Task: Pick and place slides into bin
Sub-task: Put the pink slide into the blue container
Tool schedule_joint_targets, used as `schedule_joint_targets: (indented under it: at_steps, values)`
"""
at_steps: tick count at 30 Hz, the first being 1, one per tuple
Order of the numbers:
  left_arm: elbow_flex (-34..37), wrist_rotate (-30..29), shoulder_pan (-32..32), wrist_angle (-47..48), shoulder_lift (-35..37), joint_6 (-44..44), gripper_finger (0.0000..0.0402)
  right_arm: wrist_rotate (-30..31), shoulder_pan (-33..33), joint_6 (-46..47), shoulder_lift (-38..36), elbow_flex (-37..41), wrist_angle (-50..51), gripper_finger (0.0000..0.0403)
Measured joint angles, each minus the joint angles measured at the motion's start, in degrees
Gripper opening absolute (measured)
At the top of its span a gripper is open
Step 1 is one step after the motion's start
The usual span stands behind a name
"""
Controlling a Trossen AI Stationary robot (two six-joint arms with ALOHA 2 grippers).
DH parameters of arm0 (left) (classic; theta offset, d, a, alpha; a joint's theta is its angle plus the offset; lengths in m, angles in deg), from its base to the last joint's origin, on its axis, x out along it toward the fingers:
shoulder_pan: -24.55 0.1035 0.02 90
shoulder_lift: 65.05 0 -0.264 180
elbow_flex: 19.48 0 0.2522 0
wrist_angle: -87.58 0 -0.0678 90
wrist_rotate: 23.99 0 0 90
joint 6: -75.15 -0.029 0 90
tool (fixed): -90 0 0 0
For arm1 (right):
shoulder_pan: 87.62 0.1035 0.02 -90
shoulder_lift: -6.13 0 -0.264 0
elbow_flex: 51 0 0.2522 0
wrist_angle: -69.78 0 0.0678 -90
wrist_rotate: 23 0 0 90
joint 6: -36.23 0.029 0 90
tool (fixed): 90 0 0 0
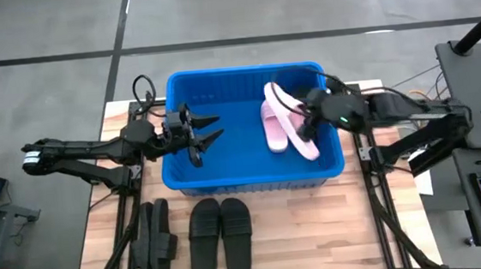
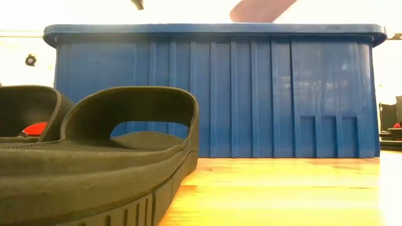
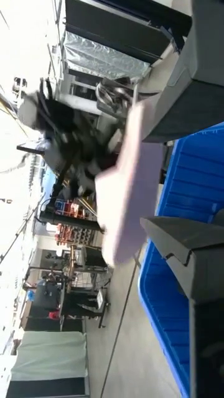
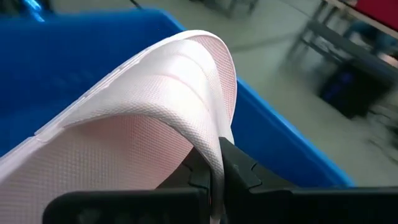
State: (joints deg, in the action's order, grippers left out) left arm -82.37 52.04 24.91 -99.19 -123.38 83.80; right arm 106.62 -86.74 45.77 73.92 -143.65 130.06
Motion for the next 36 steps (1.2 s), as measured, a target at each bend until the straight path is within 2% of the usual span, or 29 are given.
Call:
schedule_joint_targets:
  at_steps: [5, 9, 13, 16, 21, 30, 36]
  values:
    - [-0.02, -0.02, 0.00, 0.00, 0.08, -0.04, 0.0190, -0.92, -8.66, -3.90, 6.33, 0.00, 1.81, 0.0009]
    - [-0.02, -0.02, 0.00, -0.02, 0.17, -0.04, 0.0190, -0.74, -11.69, -6.40, 12.42, 0.00, 1.36, 0.0009]
    - [-0.02, -0.02, 0.00, 0.00, 0.13, -0.04, 0.0190, 2.56, -12.37, -9.20, 18.93, 0.02, 1.39, 0.0009]
    - [-0.02, -0.02, 0.00, 0.00, 0.16, -0.04, 0.0190, 2.54, -12.58, -12.13, 22.66, 0.02, 1.36, 0.0009]
    - [-0.02, -0.01, 0.00, 0.01, 0.26, -0.07, 0.0190, 3.13, -12.91, -10.63, 27.55, 0.02, 0.86, 0.0009]
    - [-0.02, 0.12, 0.00, 0.04, 0.26, -0.50, 0.0190, 11.40, -13.08, -10.15, 34.99, 0.02, 0.43, 0.0009]
    - [-0.02, 0.17, 0.00, 0.04, 0.26, -0.56, 0.0190, 12.98, -14.01, -9.99, 39.29, 0.02, 0.02, 0.0009]
